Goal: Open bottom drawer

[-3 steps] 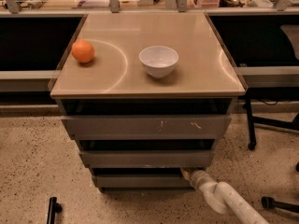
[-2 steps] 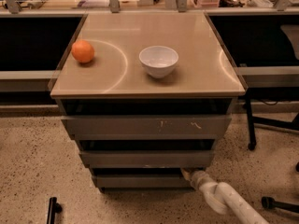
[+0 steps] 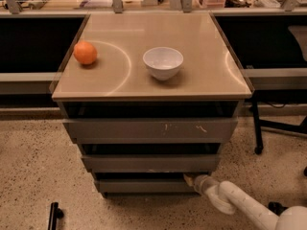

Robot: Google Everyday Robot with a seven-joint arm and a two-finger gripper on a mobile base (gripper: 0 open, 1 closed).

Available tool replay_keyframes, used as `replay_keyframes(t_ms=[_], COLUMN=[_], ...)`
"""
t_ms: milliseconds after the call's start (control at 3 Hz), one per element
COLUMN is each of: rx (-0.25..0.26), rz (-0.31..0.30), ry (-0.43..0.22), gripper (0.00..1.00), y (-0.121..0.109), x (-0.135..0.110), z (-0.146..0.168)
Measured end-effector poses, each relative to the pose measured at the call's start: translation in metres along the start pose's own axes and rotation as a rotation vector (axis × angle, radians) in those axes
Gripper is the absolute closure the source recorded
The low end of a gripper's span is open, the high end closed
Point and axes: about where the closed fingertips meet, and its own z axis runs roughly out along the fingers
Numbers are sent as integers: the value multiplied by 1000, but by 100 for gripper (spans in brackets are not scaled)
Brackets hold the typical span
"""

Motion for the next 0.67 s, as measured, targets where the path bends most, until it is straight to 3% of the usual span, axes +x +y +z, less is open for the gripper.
replay_keyframes(t_ms=[333,667], rx=[-24,-25], rz=[13,14], ry=[56,57], gripper=[100,100], y=[1,2], x=[14,10], z=[1,-2])
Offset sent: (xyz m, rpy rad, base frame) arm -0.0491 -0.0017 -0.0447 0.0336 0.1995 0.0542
